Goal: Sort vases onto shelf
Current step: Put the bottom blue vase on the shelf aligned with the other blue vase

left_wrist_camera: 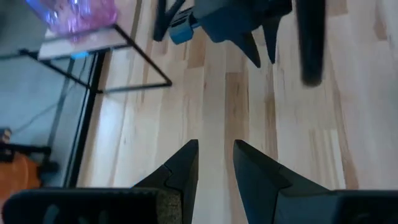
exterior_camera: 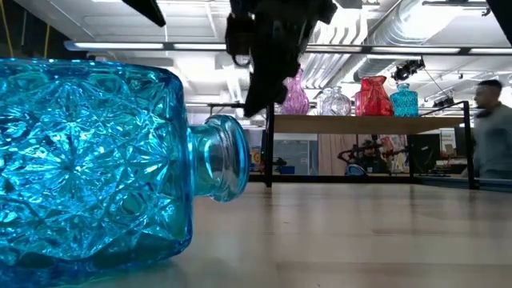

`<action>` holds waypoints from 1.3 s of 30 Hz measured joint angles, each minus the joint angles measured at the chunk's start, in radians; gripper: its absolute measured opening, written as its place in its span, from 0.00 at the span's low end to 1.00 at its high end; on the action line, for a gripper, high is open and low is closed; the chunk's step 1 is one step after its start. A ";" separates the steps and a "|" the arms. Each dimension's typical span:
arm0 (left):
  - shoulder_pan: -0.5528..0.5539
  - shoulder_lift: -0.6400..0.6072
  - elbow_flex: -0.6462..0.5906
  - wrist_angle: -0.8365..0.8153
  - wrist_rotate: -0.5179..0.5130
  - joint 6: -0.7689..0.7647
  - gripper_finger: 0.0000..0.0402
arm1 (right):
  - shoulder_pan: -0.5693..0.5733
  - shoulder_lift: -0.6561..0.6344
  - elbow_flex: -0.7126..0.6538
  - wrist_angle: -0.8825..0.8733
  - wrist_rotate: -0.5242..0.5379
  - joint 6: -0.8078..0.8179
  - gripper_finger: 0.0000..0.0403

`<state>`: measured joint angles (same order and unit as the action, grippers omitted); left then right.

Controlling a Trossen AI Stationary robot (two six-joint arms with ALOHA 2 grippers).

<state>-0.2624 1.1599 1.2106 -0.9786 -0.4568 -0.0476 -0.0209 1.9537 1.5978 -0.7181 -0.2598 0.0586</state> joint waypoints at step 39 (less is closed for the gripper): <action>0.000 0.005 0.000 -0.025 -0.013 0.012 0.22 | 0.061 -0.064 0.327 -0.408 0.083 -0.041 0.14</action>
<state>-0.2624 1.1652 1.2106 -1.0036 -0.4693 -0.0355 0.0399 1.8893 1.9251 -1.1259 -0.1772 0.0177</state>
